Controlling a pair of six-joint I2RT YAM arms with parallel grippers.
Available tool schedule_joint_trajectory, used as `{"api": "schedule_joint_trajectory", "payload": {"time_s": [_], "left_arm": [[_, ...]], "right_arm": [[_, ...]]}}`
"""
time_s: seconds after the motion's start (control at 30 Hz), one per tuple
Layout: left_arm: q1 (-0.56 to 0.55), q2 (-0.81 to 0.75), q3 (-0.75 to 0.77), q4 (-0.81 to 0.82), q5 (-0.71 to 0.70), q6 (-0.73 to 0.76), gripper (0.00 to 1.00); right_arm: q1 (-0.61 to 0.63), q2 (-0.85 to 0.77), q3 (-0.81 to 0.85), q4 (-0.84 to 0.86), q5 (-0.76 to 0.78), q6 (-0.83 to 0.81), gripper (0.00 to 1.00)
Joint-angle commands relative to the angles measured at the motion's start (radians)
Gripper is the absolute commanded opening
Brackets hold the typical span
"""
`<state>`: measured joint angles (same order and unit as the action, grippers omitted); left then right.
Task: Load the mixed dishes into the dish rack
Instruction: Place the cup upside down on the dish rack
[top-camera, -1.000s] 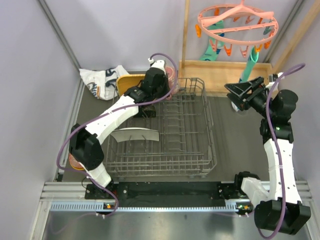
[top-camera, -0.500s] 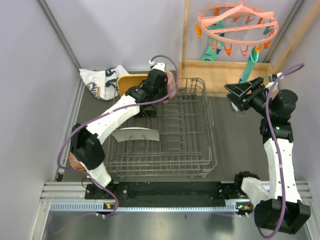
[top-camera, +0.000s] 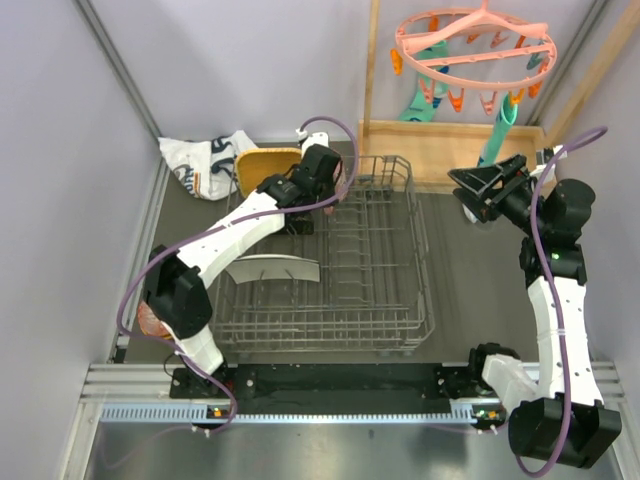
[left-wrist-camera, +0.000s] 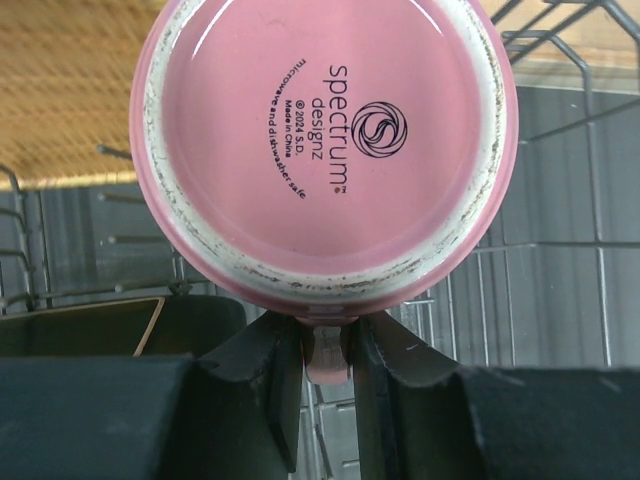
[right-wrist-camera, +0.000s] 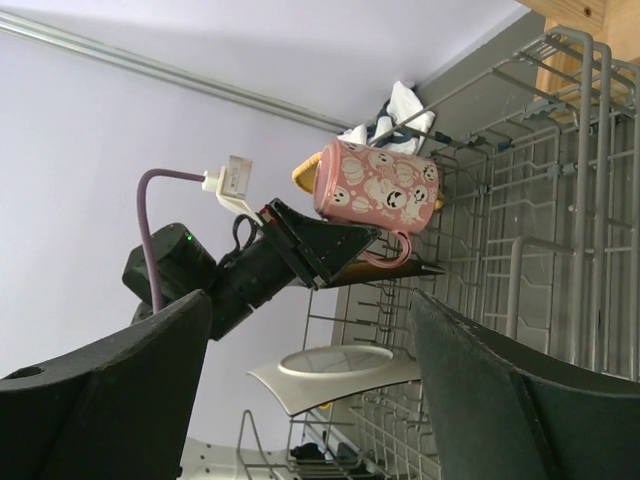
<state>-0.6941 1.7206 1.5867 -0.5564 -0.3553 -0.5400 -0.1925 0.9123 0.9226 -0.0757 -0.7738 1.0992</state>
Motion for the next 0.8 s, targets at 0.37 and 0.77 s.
{"api": "schedule_joint_trajectory", "payload": {"time_s": [0.37,0.77], "left_arm": [[-0.047,0.085,0.163,-0.01,-0.192,-0.164,0.0],[-0.099,0.103,0.193,-0.04,-0.2,-0.242,0.0]], "right_arm": [[-0.012,-0.018,-0.013,0.005,-0.018,-0.022,0.79],[-0.012,-0.015,-0.018,-0.006,-0.013,-0.027,0.79]]}}
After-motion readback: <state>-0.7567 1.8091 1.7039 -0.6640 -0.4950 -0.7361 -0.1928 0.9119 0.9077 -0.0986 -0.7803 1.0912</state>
